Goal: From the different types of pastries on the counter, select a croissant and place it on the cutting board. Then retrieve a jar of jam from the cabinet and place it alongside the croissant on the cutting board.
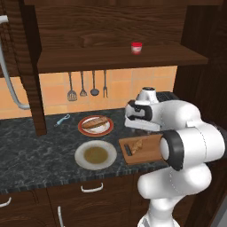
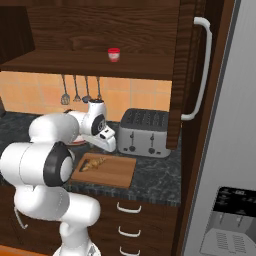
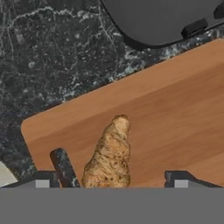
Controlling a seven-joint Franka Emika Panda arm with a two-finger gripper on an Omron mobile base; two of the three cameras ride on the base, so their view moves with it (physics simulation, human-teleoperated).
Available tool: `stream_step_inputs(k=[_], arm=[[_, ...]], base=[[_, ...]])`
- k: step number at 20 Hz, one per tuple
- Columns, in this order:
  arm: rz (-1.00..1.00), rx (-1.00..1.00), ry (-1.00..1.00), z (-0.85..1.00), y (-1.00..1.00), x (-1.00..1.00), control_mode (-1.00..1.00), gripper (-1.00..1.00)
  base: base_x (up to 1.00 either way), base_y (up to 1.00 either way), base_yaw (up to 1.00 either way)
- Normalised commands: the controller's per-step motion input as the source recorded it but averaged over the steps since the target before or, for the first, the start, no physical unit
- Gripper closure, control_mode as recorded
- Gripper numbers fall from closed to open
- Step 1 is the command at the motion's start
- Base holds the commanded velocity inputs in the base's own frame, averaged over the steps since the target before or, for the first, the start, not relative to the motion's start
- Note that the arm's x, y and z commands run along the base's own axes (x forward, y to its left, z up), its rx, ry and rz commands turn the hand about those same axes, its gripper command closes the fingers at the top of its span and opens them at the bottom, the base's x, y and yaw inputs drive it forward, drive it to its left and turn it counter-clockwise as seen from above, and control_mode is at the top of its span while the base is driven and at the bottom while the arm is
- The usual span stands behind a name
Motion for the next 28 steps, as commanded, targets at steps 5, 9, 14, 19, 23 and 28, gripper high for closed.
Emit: stream_step_inputs(k=[5, 9, 14, 19, 23, 28], arm=[[0.32, -0.02, -0.37, 0.88, -0.13, -0.38, -1.0, -1.0], [0.52, -0.01, -0.45, 0.79, -0.19, -0.26, -1.0, -1.0], [0.48, -0.16, -0.33, 0.64, -0.04, -0.45, -1.0, -1.0], [0.21, -0.37, -0.2, 0.62, 0.0, -0.75, -1.0, -1.0], [0.02, -0.14, -0.16, 0.93, 0.0, -0.43, -1.0, -1.0], [0.0, 0.19, -0.23, 1.0, 0.0, -0.02, -1.0, -1.0]], base=[[0.0, 0.0, 0.0], [0.0, 0.0, 0.0], [0.0, 0.0, 0.0], [0.0, 0.0, 0.0], [0.0, 0.0, 0.0], [0.0, 0.0, 0.0]])
